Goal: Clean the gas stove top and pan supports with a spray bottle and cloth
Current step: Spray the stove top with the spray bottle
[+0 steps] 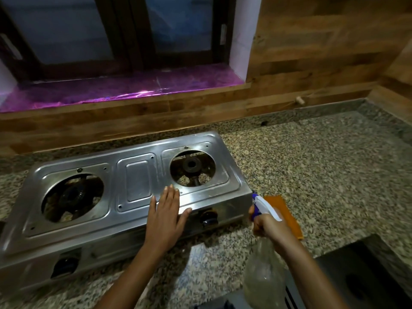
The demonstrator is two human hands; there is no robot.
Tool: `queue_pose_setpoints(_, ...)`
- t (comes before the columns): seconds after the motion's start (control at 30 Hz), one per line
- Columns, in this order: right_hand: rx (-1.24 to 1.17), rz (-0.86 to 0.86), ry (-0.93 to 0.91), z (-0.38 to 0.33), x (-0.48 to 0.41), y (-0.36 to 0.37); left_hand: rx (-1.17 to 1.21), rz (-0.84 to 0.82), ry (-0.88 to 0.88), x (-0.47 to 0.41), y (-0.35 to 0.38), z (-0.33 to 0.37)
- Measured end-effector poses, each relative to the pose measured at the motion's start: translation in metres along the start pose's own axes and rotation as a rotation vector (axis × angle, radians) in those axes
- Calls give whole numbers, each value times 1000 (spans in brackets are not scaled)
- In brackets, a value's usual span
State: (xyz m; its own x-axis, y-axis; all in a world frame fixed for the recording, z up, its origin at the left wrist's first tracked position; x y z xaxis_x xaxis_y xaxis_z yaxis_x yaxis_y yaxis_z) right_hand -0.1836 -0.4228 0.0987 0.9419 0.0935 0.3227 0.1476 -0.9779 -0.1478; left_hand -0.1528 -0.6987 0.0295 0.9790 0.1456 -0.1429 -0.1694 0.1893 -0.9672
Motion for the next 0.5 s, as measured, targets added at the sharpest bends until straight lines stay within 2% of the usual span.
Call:
queue_pose_setpoints(0.13, 1, 18, -94, -4, -3, -14, 39, -20, 21, -6, 4, 21)
queue_pose_setpoints(0.33, -97, 97, -93, -19, -28, -54, 9, -21, 33, -14, 11, 45)
queue_pose_setpoints(0.5, -43, 223, -278, -42, -62, -94, 0, 1, -38, -17, 15, 54)
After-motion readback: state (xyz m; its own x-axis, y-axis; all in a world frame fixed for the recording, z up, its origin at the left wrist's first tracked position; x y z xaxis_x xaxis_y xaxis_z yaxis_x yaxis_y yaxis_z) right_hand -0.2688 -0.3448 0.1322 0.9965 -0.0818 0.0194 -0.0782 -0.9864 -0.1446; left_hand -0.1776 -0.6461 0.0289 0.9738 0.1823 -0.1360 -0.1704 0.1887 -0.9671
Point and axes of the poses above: each hand's wrist, its own x-axis away from the middle knuckle, its own y-axis out of the palm, z = x × y, the point moved 1 cm from there along -x, towards the middle knuckle, and after that the axes turned 3 degrees about -y, right-handed, at the moved point
